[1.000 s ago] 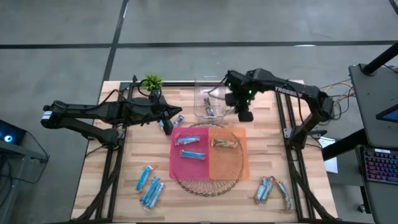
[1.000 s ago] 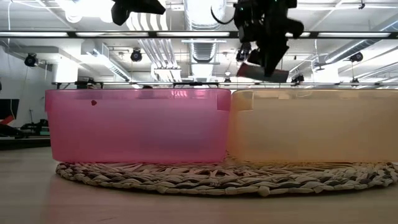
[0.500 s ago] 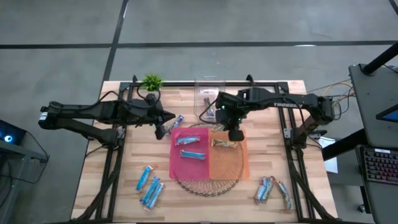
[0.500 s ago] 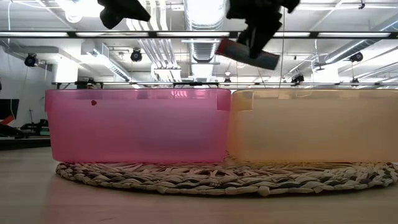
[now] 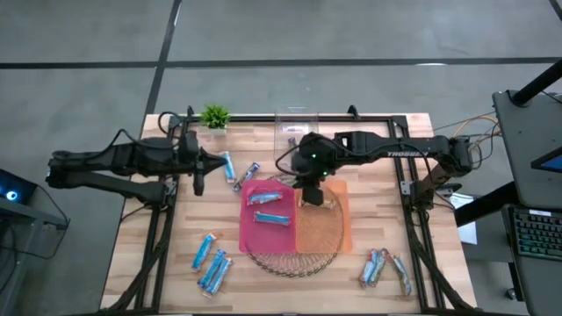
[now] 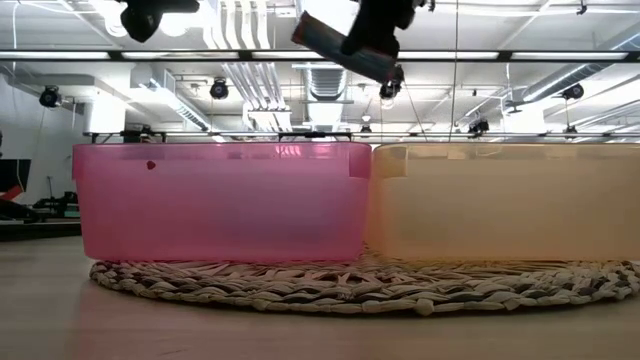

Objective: Pick and place Granola Bars by type
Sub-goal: Put the red granola bar into the red bin

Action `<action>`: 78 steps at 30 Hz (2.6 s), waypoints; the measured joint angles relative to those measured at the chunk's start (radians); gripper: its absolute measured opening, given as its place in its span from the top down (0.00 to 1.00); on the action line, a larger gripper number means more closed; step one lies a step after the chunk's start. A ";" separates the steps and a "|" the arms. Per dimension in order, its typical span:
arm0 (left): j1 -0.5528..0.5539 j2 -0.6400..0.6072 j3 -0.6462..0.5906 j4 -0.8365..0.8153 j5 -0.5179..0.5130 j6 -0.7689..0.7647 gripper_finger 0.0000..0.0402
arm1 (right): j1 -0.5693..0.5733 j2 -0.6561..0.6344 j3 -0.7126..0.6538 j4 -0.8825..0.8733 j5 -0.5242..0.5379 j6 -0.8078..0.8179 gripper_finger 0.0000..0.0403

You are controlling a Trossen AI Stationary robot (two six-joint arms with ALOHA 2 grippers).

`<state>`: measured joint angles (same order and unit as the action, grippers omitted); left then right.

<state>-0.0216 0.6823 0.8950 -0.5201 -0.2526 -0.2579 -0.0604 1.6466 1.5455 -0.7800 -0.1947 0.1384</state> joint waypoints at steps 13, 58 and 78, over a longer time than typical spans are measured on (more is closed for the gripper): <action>0.000 -0.019 0.000 -0.005 0.000 0.005 1.00 | 0.015 0.042 0.028 0.208 -0.015 0.109 0.87; 0.000 -0.007 0.000 -0.015 -0.003 -0.007 1.00 | 0.043 0.463 0.214 0.016 -0.070 0.008 0.87; -0.001 -0.007 0.000 -0.015 -0.003 -0.007 1.00 | 0.040 0.463 0.213 0.013 -0.068 -0.036 0.87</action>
<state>-0.0227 0.6754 0.8951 -0.5350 -0.2558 -0.2650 -0.0200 2.1098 1.7590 -0.7670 -0.2630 0.1022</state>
